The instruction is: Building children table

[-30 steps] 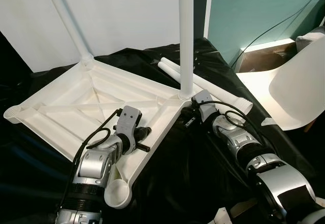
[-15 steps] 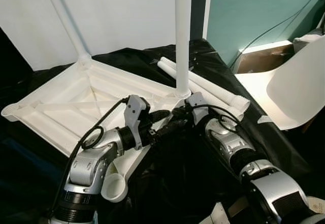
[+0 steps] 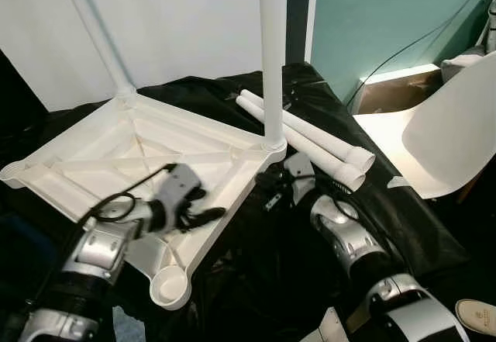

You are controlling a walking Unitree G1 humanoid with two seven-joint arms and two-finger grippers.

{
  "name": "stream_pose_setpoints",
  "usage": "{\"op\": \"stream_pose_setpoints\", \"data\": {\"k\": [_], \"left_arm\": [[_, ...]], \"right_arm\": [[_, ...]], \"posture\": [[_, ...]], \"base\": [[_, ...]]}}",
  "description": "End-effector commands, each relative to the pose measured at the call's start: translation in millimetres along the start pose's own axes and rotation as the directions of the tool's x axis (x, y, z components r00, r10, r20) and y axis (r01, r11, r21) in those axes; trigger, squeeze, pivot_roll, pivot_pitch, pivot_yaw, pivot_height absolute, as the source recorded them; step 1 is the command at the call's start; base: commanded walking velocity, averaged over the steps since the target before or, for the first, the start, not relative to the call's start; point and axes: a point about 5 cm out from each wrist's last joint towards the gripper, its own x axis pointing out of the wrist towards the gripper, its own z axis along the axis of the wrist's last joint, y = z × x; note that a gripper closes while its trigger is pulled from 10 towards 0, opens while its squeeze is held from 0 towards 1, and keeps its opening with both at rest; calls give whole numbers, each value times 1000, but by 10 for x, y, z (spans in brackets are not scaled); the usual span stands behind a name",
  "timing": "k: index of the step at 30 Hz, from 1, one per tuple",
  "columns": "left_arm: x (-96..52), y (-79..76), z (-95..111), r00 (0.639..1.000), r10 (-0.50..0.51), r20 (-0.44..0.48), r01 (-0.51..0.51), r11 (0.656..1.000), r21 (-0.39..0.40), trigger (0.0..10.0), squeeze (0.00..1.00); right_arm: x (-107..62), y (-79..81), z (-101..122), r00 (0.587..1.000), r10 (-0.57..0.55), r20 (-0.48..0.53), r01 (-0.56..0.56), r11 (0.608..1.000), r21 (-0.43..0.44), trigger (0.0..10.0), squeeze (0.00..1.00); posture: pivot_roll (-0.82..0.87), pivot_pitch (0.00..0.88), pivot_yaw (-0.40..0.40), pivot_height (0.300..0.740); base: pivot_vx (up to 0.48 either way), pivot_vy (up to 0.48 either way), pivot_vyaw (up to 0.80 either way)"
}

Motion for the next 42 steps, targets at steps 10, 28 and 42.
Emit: {"op": "stream_pose_setpoints", "data": {"k": [10,28,42], "left_arm": [[78,157,-122,980,152,-132,-158,987,-33,10000,0],[525,-76,50,984,168,-61,-178,945,-274,0,0],[156,-162,282,974,-128,188,135,990,-25,10000,1000]], "right_arm": [[-22,62,36,1000,4,20,-5,1000,23,10000,0],[-61,42,132,1000,-22,22,21,999,32,10000,0],[-81,99,113,1000,-11,0,11,999,38,10000,0]], "posture": [[50,0,96,740],[50,0,91,740],[61,0,88,740]], "base": [[0,0,0],[0,0,0],[0,0,0]]}}
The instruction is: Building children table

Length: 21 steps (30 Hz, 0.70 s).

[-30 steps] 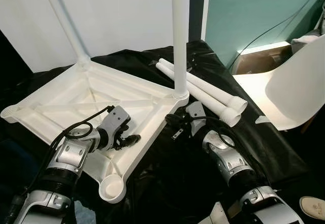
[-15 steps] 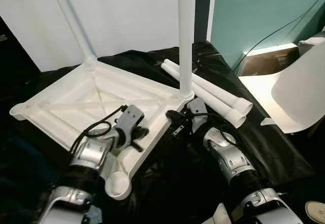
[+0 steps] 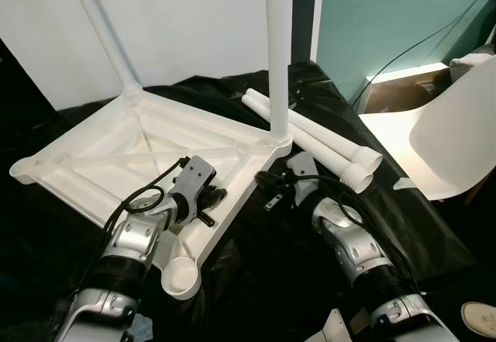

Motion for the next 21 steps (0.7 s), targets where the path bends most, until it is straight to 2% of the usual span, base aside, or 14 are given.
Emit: {"op": "stream_pose_setpoints", "data": {"k": [1,5,6,7,11,15,21], "left_arm": [[-49,-122,64,977,-210,35,209,977,33,10000,1000],[-165,-129,107,950,-307,51,304,950,68,10000,1000],[-185,-111,104,947,-319,43,315,946,82,10000,388],[-205,-89,93,944,-329,31,324,941,101,10000,0],[-282,-5,25,935,-354,-15,353,927,126,10000,0],[-355,42,-28,922,-384,-44,387,916,107,10000,0],[-444,209,-240,911,-370,-182,389,917,86,10000,0]], "right_arm": [[29,51,5,1000,20,-3,-20,1000,3,10000,0],[33,62,-12,1000,24,-12,-24,1000,3,10000,0],[34,64,-15,1000,24,-14,-24,1000,3,10000,0],[36,67,-17,1000,25,-15,-25,1000,3,10000,0],[36,89,-20,999,32,-20,-32,999,1,10000,0],[36,93,-25,999,32,-23,-32,999,0,10000,0],[28,98,-36,999,30,-27,-30,1000,1,10000,0]], "posture": [[61,0,88,740],[63,0,88,740],[63,0,87,740],[63,0,86,740],[61,0,87,740],[60,0,86,740],[54,0,85,740]], "base": [[0,0,0],[0,0,0],[0,0,0],[0,0,0],[0,0,0],[0,0,0],[0,0,0]]}}
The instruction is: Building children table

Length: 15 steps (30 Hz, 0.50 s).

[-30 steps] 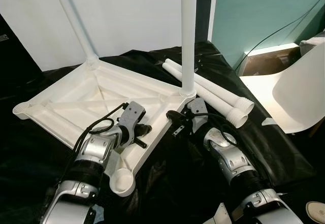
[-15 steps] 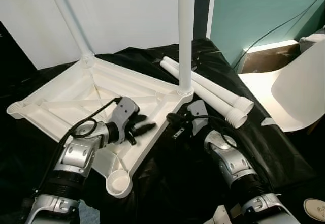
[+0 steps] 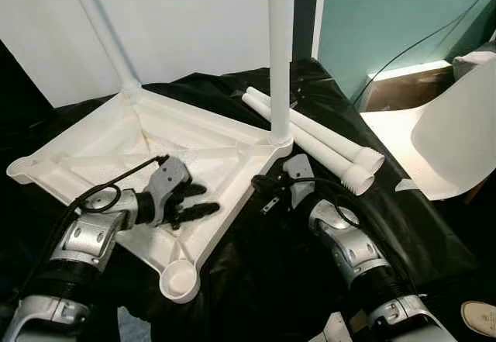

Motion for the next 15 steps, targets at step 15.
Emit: {"op": "stream_pose_setpoints", "data": {"k": [15], "left_arm": [[-475,196,-55,990,-110,-92,112,993,20,10000,0]], "right_arm": [[13,112,-46,1000,24,-19,-24,1000,6,10000,0]], "posture": [[55,0,81,740]], "base": [[0,0,0]]}}
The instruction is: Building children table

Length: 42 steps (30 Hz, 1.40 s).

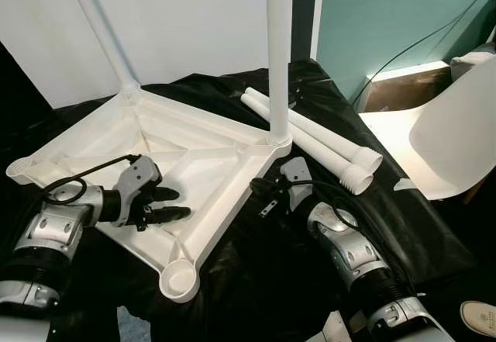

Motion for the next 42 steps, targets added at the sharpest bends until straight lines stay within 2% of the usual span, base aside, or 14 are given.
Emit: {"op": "stream_pose_setpoints", "data": {"k": [1,6,10,18,21,22,24,28,35,42], "left_arm": [[-102,-72,-20,980,-196,-38,197,980,18,10000,0],[-130,-88,-121,971,-205,-120,209,977,28,10000,0],[-164,-115,-286,948,-217,-232,226,974,9,10000,0],[-232,-112,-336,927,-245,-285,257,966,4,10000,0],[-204,-143,-373,915,-261,-309,276,961,6,10000,0],[-153,-180,-385,907,-273,-321,294,956,18,10000,0],[-64,-233,-380,898,-296,-325,325,945,38,10000,0],[-43,-239,-354,899,-307,-313,338,940,47,10000,0],[-190,-198,-288,901,-333,-279,358,933,42,10000,0],[-259,-203,-299,888,-352,-295,377,926,27,10000,0]], "right_arm": [[3,55,-26,1000,9,-10,-9,1000,10,10000,0],[-4,56,-35,1000,7,-13,-6,1000,10,10000,0],[-11,55,-34,1000,4,-14,-4,1000,8,10000,0],[-13,42,-29,1000,4,-15,-4,1000,4,10000,0],[-7,38,-23,1000,4,-14,-4,1000,4,10000,0],[-2,38,-20,1000,3,-13,-3,1000,4,10000,0],[5,39,-15,1000,1,-12,0,1000,5,10000,0],[5,40,-14,1000,0,-11,0,1000,5,10000,0],[-31,25,-54,1000,-11,-29,11,1000,-1,10000,0],[-13,40,-56,999,-9,-31,9,1000,-2,10000,0]], "posture": [[57,0,81,740],[55,0,83,740],[50,0,79,740],[52,0,75,740],[55,0,75,740],[55,0,75,740],[55,0,74,740],[50,0,74,740],[43,0,75,740],[46,0,75,740]], "base": [[0,0,0],[0,0,0],[0,0,0],[0,0,0],[0,0,0],[0,0,0],[0,0,0],[0,0,0],[0,0,0],[0,0,0]]}}
